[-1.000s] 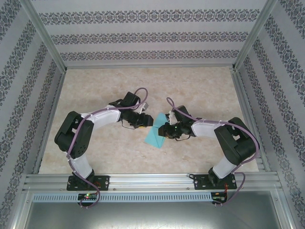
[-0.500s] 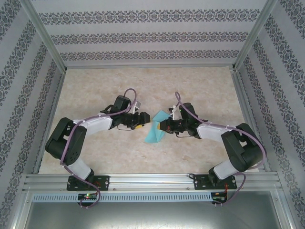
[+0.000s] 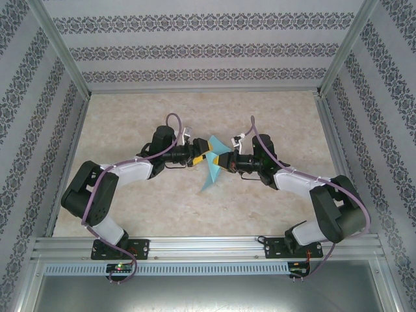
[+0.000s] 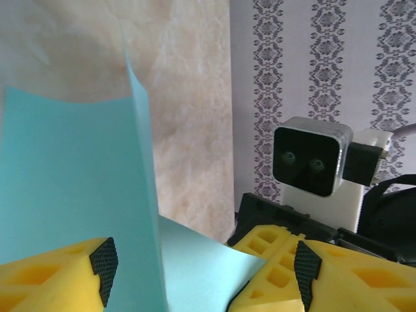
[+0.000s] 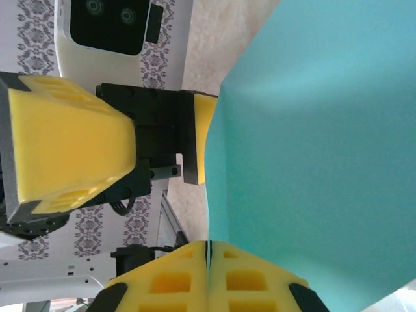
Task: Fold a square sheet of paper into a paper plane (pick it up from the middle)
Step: Turn over the paper at the center of the table.
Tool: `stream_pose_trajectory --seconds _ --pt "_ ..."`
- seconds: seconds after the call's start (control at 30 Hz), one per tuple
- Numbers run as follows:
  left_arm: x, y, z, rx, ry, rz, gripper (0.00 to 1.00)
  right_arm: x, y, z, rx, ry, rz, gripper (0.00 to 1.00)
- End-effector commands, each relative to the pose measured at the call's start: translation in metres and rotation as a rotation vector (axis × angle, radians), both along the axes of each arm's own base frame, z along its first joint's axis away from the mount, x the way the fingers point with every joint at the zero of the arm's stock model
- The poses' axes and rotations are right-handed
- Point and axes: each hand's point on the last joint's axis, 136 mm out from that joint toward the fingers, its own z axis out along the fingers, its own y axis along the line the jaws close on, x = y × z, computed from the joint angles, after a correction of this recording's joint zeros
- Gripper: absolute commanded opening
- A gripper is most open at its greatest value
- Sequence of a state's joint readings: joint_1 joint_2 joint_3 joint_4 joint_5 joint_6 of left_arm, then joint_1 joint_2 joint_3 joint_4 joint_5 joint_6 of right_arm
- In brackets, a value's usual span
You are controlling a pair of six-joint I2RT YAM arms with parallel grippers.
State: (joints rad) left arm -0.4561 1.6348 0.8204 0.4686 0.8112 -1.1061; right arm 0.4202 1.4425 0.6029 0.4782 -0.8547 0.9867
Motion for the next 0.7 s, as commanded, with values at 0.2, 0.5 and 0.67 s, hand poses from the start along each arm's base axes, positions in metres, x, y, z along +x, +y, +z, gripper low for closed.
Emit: stream_pose_trajectory --seconds 0.2,0.5,0.67 --pt "-0.004 -0.03 0.033 -0.095 -0.05 -0.097 0.74 0.01 -0.01 0.005 0.079 -0.002 -0.04 0.01" --pt "-0.011 -0.03 0.025 -0.05 -0.026 -0.13 0.68 0.013 -0.017 -0.01 0.069 0.049 -0.068 0.01" --pt "-0.013 -0.027 0.015 0.004 -0.018 -0.143 0.63 0.013 -0.018 -0.011 0.068 0.052 -0.075 0.02"
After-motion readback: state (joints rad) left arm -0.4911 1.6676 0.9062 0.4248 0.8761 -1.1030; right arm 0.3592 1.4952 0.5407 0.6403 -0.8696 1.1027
